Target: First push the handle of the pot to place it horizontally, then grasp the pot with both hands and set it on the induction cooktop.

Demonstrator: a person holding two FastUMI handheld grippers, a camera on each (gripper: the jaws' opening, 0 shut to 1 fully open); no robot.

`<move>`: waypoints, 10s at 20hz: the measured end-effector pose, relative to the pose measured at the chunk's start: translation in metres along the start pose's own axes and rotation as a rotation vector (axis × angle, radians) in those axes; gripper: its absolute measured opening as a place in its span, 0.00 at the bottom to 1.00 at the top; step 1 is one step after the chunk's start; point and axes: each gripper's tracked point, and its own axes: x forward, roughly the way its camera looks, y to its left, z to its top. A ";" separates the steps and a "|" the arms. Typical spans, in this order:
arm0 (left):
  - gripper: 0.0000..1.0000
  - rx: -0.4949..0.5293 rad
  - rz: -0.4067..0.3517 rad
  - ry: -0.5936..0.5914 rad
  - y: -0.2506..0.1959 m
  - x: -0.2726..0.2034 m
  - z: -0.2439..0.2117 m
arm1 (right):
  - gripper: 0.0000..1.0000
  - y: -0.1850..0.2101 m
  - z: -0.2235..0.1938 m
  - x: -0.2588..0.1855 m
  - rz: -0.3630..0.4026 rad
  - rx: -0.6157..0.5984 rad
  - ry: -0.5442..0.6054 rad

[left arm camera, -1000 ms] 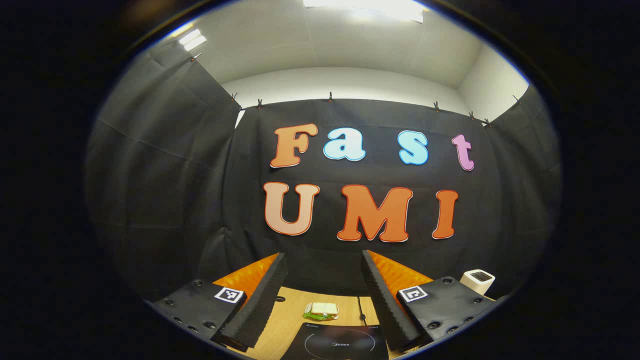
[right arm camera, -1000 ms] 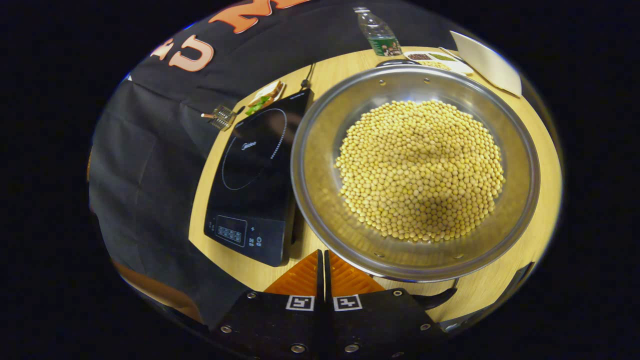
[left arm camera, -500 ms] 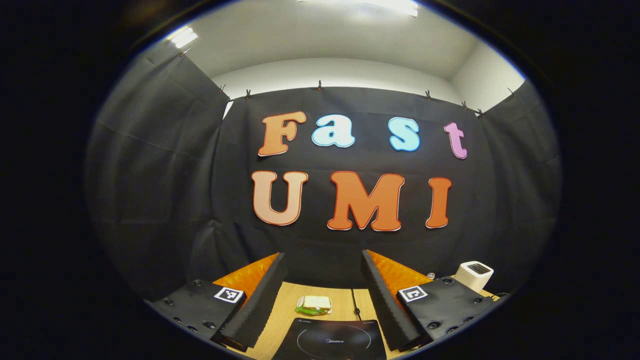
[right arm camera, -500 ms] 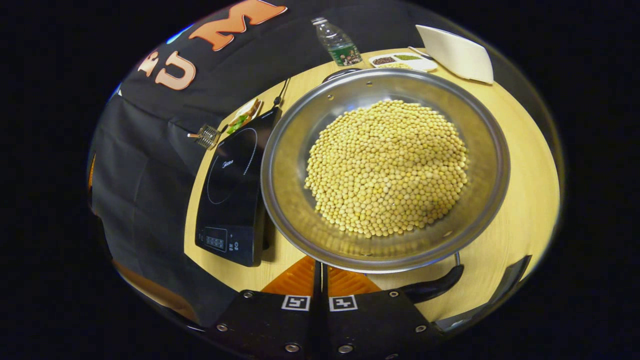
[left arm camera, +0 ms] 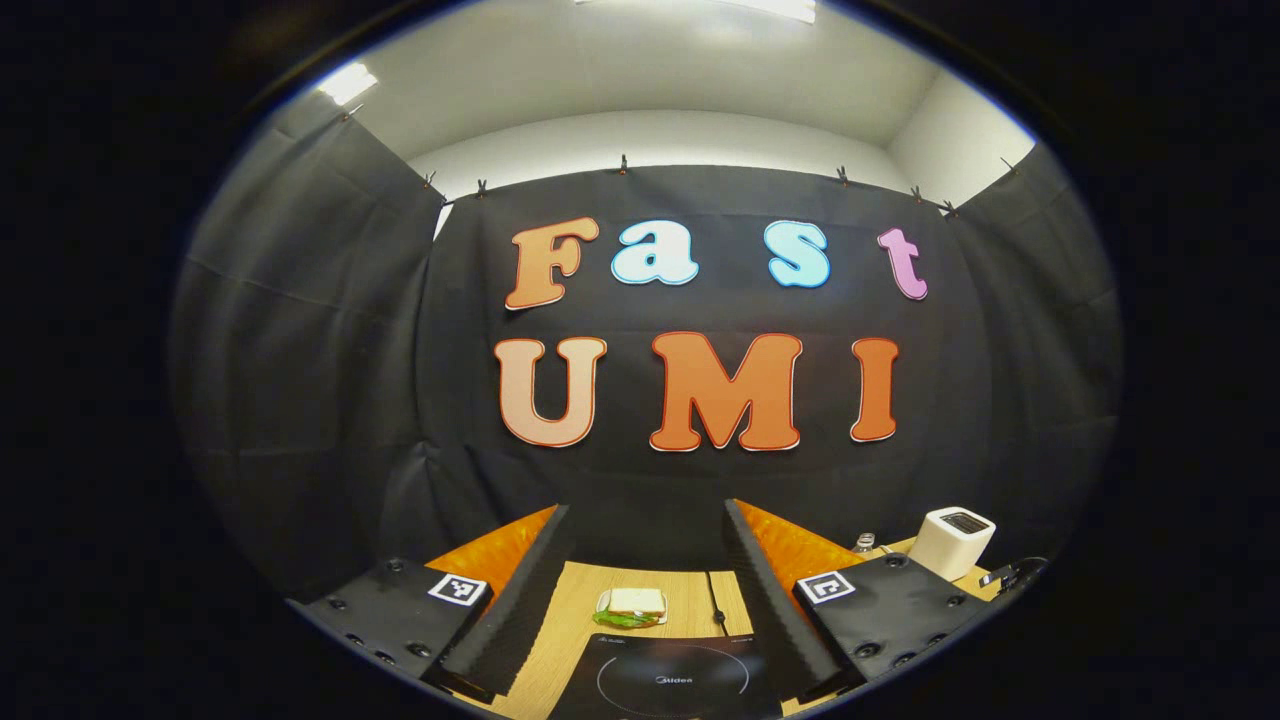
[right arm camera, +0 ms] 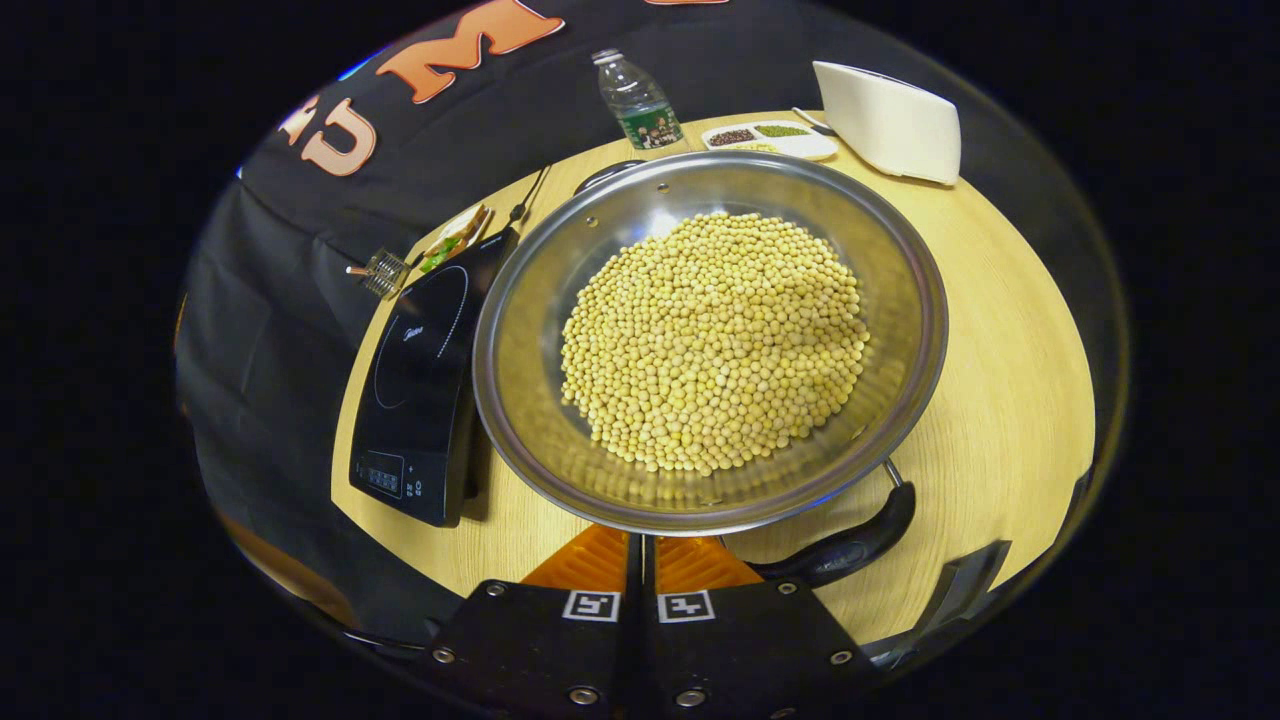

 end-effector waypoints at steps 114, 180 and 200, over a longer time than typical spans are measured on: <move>0.75 0.052 -0.160 0.735 -0.172 0.039 -0.325 | 0.54 -0.190 0.212 0.006 -0.406 -0.119 -0.424; 0.90 0.099 0.147 0.559 -0.054 -0.008 -0.121 | 0.77 -0.189 0.292 -0.103 -0.172 -0.286 -0.672; 0.92 -0.048 0.053 -0.053 -0.178 -0.107 0.206 | 0.91 -0.183 0.277 -0.399 -0.244 -0.492 -1.248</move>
